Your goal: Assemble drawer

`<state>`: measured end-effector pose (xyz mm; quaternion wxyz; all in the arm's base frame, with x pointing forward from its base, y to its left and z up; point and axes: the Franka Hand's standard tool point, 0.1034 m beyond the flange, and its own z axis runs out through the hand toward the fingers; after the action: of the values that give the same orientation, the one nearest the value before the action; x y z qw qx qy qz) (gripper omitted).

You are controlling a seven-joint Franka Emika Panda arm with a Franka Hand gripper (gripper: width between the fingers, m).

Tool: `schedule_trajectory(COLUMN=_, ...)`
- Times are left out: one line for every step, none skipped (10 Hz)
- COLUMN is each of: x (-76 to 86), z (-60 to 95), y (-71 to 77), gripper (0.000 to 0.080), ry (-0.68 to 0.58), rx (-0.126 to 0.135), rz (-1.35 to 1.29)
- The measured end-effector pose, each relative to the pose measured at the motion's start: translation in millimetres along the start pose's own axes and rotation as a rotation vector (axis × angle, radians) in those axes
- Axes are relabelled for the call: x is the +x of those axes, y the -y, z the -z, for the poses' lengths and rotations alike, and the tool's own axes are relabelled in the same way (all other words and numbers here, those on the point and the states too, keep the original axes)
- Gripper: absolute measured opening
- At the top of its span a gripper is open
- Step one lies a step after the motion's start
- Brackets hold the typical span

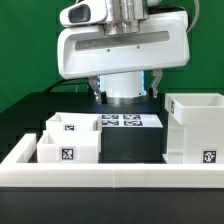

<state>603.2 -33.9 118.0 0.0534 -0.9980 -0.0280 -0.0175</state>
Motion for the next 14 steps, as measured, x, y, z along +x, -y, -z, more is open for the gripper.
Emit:
schedule_trajectory(x=-7.0, z=-6.6, y=-8.7, gripper=0.0649, ry=-0.007, rx=-0.012, rz=0.011)
schedule_trajectory(x=-21.0, z=-17.3, y=-17.5, gripper=0.0649, ry=-0.002, rx=-0.023, rz=0.000)
schedule_trajectory(x=-33.8, z=-26.3, y=-25.1, gripper=0.0649, ry=0.011, rx=-0.028, rz=-0.005)
schedule_trajectory(x=-39.8, z=-33.2, y=-32.9, gripper=0.0649, ry=0.005, rx=-0.036, rz=-0.003)
schedule_trajectory(x=-45.0, z=-42.9, y=-43.3, gripper=0.0649, ry=-0.007, rx=-0.047, rz=0.016)
schedule_trajectory(x=-49.1, z=-50.7, y=-49.8, gripper=0.0649, ry=0.000, rx=-0.045, rz=0.005)
schedule_trajectory(x=-48.3, z=-50.0, y=-48.7, gripper=0.0649, ry=0.000, rx=-0.044, rz=0.003)
schedule_trajectory(x=-48.4, z=-50.4, y=-48.3, gripper=0.0649, ry=0.000, rx=-0.044, rz=0.004)
schedule_trajectory(x=-48.7, z=-50.8, y=-48.4, gripper=0.0649, ry=0.001, rx=-0.044, rz=0.004)
schedule_trajectory(x=-49.7, z=-52.5, y=-50.2, gripper=0.0649, ry=0.002, rx=-0.043, rz=0.011)
schedule_trajectory(x=-53.4, z=-61.6, y=-57.9, gripper=0.0649, ry=-0.006, rx=-0.052, rz=0.015)
schedule_trajectory(x=-60.0, z=-73.8, y=-60.9, gripper=0.0649, ry=-0.017, rx=-0.067, rz=0.013)
schedule_trajectory(x=-65.7, z=-81.9, y=-58.5, gripper=0.0649, ry=-0.018, rx=-0.073, rz=0.016)
schedule_trajectory(x=-69.9, z=-90.2, y=-56.7, gripper=0.0649, ry=-0.022, rx=-0.081, rz=0.021)
